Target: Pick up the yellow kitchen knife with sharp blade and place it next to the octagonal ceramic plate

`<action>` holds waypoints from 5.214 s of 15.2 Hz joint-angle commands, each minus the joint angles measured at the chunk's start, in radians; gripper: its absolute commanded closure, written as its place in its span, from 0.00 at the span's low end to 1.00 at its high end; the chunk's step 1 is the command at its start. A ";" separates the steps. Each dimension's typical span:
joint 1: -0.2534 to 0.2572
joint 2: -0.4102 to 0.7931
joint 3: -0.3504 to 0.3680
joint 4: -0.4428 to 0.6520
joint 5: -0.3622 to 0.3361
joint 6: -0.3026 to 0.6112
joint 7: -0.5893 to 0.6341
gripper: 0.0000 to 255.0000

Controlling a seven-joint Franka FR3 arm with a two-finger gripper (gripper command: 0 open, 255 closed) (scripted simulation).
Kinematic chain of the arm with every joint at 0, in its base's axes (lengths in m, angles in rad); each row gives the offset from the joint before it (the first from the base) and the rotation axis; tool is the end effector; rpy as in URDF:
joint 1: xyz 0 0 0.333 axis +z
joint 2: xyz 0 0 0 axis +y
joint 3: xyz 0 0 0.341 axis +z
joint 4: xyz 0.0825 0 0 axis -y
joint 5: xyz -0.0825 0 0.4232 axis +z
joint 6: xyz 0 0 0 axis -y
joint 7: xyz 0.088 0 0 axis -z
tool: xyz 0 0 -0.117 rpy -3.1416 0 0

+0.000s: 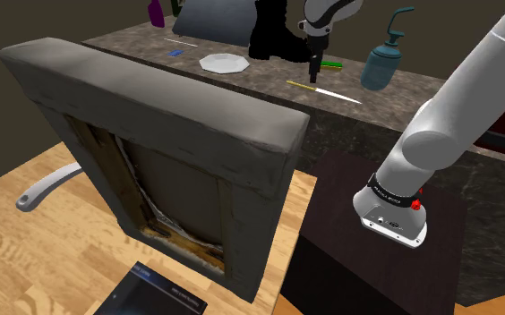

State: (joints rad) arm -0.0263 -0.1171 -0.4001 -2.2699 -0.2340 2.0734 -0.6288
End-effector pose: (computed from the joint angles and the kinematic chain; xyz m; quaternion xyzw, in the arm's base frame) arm 0.4679 -0.2293 0.3899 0.9827 0.1630 -0.0755 0.0453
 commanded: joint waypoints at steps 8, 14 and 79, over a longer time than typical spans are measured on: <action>-0.019 0.157 -0.031 0.025 0.040 0.133 -0.095 0.00; -0.021 0.169 -0.033 0.015 0.043 0.155 -0.097 0.00; 0.011 0.583 0.061 0.622 0.223 -0.073 -0.062 0.00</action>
State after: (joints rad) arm -0.0151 0.4662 -0.3394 -1.6477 -0.0115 2.0006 -0.6902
